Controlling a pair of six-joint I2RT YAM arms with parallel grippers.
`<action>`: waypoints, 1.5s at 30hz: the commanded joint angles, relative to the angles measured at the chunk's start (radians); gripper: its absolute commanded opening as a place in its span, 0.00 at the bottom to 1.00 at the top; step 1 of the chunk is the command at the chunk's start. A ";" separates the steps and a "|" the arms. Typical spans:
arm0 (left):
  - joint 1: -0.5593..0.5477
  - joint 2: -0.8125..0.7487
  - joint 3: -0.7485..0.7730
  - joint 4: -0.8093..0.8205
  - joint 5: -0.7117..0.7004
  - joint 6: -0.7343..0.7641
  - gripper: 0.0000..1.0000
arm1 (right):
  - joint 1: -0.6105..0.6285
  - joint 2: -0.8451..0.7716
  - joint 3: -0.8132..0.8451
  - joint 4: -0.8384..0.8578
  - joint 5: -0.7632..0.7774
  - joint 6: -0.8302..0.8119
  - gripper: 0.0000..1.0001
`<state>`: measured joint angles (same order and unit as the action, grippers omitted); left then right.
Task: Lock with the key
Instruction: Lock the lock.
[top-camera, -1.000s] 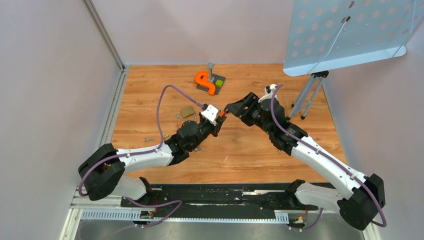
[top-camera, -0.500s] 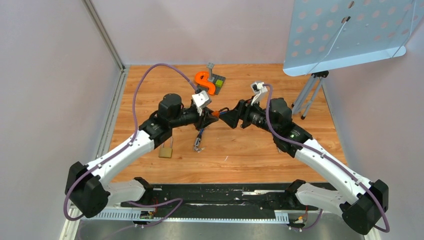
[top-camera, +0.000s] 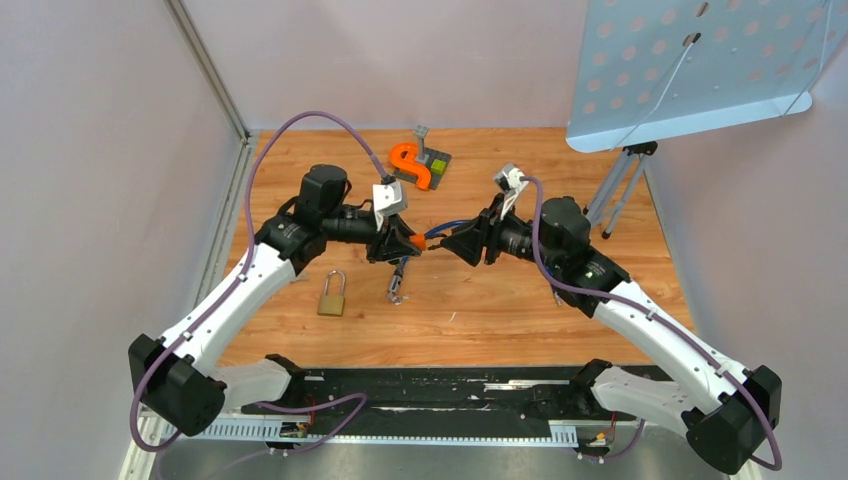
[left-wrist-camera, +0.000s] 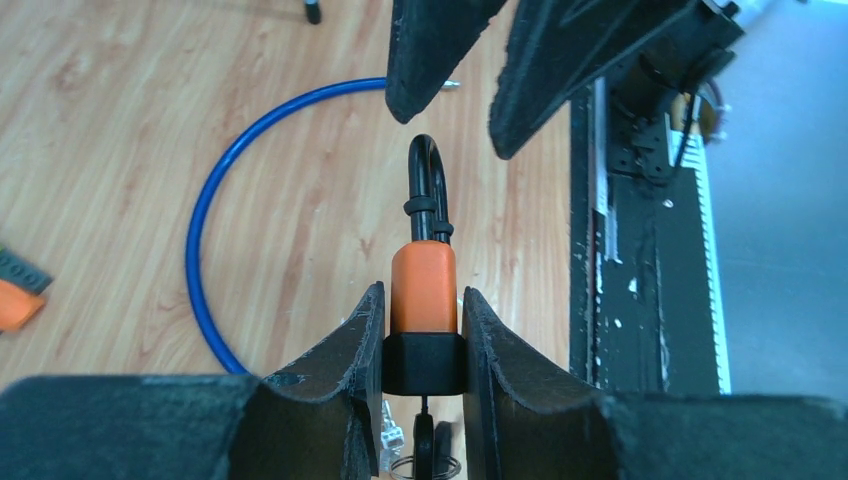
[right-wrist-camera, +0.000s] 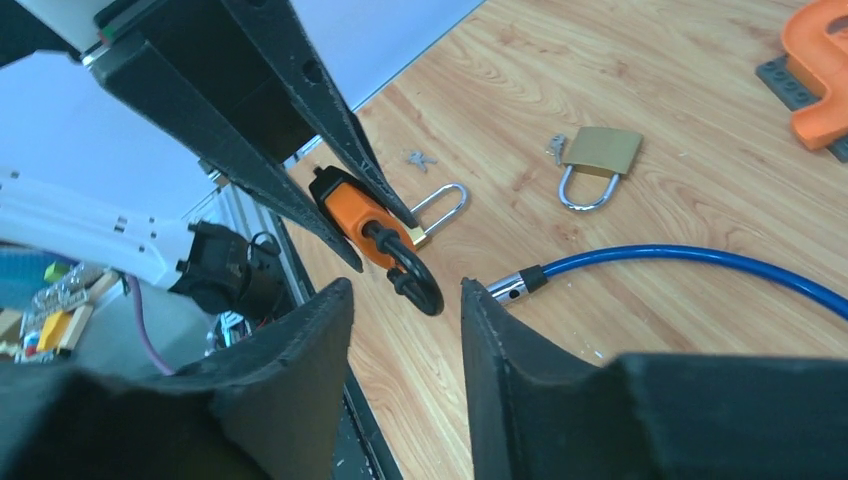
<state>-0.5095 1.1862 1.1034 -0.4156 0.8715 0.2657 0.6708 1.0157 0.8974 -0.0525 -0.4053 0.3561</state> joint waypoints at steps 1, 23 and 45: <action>0.024 0.005 0.065 -0.064 0.148 0.100 0.00 | 0.001 -0.003 0.013 0.044 -0.128 -0.055 0.39; 0.066 -0.016 -0.001 0.118 0.449 -0.062 0.01 | 0.012 -0.054 -0.035 0.082 -0.227 -0.149 0.01; 0.062 -0.071 -0.204 0.698 0.497 -0.513 0.00 | 0.188 -0.008 -0.066 0.168 -0.061 -0.252 0.00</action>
<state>-0.4286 1.1477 0.9039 0.0330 1.3392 -0.1123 0.7975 0.9585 0.8162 0.0559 -0.5205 0.1486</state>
